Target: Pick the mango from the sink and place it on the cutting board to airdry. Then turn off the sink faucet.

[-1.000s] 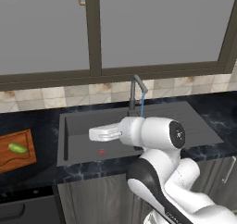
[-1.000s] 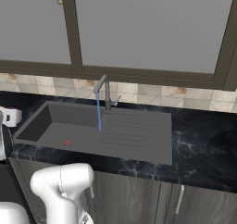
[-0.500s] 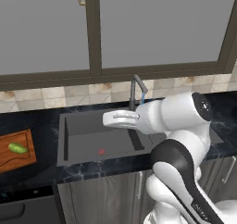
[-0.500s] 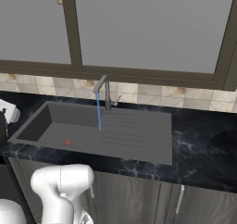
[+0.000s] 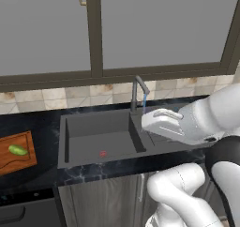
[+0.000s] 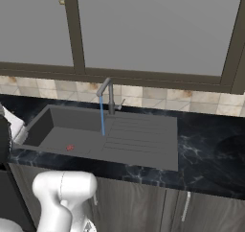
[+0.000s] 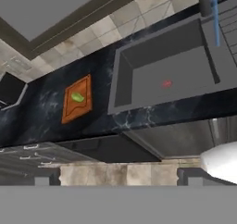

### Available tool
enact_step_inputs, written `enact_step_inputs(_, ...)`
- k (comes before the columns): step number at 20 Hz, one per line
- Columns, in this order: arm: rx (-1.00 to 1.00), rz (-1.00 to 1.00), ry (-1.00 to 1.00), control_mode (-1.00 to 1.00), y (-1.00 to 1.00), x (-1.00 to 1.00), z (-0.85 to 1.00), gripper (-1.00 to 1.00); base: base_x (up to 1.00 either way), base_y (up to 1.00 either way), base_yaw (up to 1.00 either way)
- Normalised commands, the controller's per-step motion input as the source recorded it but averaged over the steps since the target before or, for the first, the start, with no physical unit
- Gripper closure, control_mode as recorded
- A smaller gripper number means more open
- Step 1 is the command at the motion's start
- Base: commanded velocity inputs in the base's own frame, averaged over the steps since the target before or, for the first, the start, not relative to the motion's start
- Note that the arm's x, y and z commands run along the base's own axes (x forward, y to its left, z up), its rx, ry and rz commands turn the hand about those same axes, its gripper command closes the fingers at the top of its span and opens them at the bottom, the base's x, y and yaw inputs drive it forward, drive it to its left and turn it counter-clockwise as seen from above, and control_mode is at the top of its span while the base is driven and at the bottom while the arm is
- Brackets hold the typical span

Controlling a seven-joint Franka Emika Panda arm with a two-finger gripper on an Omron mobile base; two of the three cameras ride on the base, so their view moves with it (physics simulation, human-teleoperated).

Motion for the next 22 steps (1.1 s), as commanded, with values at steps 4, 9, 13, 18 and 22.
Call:
enact_step_inputs(4,0.05,-0.03,-0.19,-1.0,-0.31,-0.52,-0.26,-1.0,0.0,0.0,0.0)
enact_step_inputs(9,0.0,0.0,-0.23,-1.0,-0.36,-0.28,0.04,-1.0,0.0,0.0,0.0)
enact_step_inputs(13,0.1,0.13,-0.08,-1.0,-0.51,-0.02,0.32,-1.0,0.0,0.0,0.0)
enact_step_inputs(18,0.08,0.19,0.0,-1.0,-0.32,-0.05,0.05,-1.0,0.0,0.0,0.0)
enact_step_inputs(22,0.0,0.06,-0.19,-1.0,-0.09,-0.19,-0.09,-1.0,0.0,0.0,0.0)
